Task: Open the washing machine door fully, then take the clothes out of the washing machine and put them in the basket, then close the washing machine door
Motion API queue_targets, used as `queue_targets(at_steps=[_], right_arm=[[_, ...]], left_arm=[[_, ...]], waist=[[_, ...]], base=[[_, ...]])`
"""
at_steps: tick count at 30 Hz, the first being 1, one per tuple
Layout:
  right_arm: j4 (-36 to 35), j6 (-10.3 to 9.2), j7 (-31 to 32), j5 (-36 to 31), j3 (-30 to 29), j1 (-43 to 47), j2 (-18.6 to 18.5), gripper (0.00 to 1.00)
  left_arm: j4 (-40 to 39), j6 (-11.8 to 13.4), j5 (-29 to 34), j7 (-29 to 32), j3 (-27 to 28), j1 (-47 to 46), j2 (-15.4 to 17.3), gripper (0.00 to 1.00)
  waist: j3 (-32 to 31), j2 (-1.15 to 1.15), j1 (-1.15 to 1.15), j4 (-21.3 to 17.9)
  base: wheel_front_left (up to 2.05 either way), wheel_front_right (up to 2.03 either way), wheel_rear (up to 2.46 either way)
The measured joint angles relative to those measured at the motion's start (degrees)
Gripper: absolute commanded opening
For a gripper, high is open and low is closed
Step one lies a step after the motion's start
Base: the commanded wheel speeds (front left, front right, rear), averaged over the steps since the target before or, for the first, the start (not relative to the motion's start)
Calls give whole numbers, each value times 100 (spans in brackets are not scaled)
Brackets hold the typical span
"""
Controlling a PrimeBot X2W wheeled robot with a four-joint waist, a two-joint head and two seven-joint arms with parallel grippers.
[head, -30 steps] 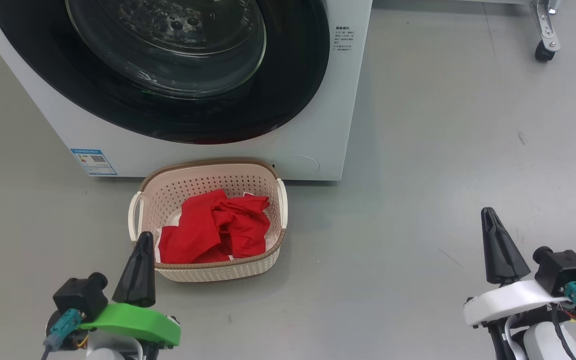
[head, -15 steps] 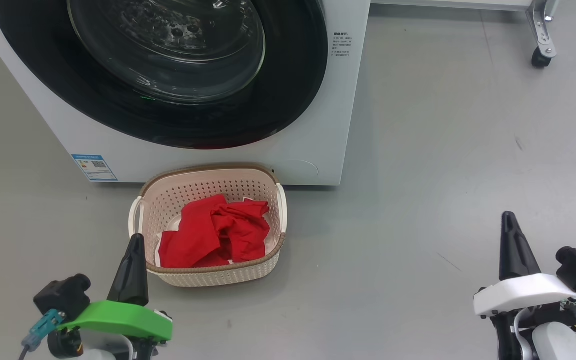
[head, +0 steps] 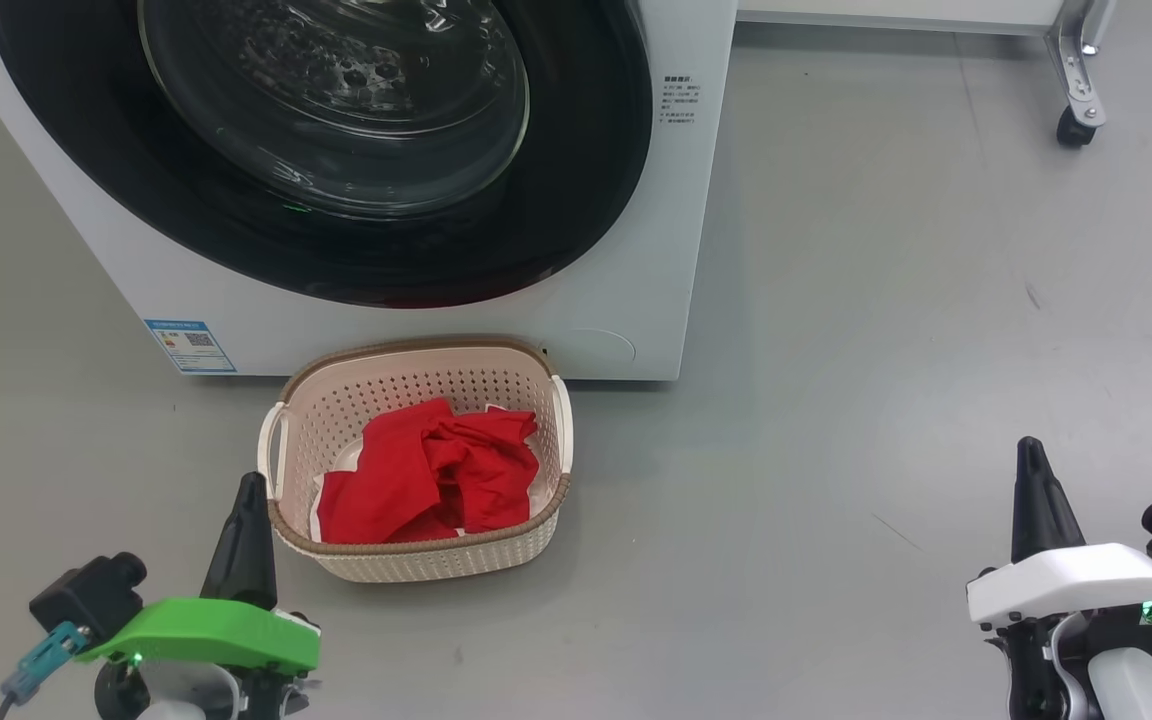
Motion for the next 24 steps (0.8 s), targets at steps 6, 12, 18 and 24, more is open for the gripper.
queue_targets(at_steps=[6, 12, 18, 24], right_arm=[[47, 46, 124, 426, -79, -2, 8, 0], [82, 63, 241, 877, -154, -9, 20, 0], [120, 101, 378, 1329, -232, -41, 36, 0], [168, 153, 491, 1769, -304, -53, 58, 0]], left_arm=[[-3, 0, -411, 125, 82, 1, 20, 0], [-5, -1, -821, 241, 142, 2, 33, 0], [-5, -1, -1227, 343, 205, 2, 60, 0], [-5, -2, -1621, 469, 285, 3, 79, 0]], waist=[[-37, 0, 0, -6], [-74, 0, 0, -12], [-111, 0, 0, -18], [-148, 0, 0, -24]], base=[[0, 0, 0], [0, 0, 0], [0, 0, 0], [0, 0, 0]])
